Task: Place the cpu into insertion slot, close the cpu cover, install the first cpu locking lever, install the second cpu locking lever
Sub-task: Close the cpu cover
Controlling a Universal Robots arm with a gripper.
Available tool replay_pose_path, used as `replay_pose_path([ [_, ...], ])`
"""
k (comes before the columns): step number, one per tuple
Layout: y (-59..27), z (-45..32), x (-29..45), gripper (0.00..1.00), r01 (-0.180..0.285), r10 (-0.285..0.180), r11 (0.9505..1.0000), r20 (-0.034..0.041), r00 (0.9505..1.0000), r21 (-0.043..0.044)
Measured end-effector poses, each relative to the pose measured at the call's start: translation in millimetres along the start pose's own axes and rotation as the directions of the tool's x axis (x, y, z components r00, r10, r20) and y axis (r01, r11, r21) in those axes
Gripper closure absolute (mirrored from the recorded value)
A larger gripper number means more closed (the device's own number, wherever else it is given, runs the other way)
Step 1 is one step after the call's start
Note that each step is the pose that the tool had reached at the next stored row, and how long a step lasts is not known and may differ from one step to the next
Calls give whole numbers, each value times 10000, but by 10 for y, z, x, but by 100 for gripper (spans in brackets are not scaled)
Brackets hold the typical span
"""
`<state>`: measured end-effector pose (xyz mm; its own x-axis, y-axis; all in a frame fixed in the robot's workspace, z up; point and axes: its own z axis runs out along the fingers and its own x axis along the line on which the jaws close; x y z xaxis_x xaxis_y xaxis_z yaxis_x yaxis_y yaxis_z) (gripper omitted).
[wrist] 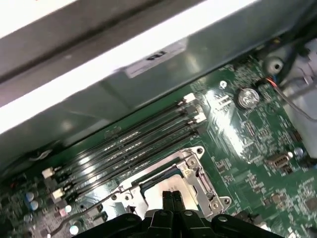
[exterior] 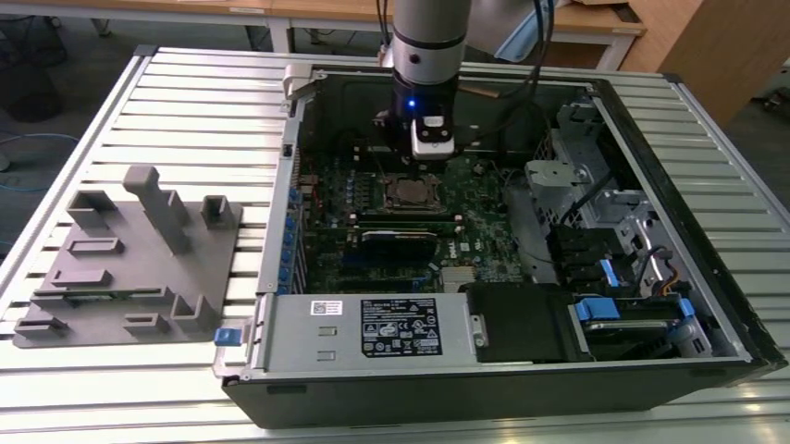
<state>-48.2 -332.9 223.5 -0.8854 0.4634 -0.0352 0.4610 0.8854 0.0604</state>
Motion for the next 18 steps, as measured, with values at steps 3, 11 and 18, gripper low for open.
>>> replay_pose_path([
  [3,0,4,0,89,539,-539,9985,-32,9985,-20],
  [11,-1,15,1,89,1977,-1977,9802,-113,9802,-82],
  [18,-2,27,1,89,3198,-3200,9474,-175,9472,-145],
])
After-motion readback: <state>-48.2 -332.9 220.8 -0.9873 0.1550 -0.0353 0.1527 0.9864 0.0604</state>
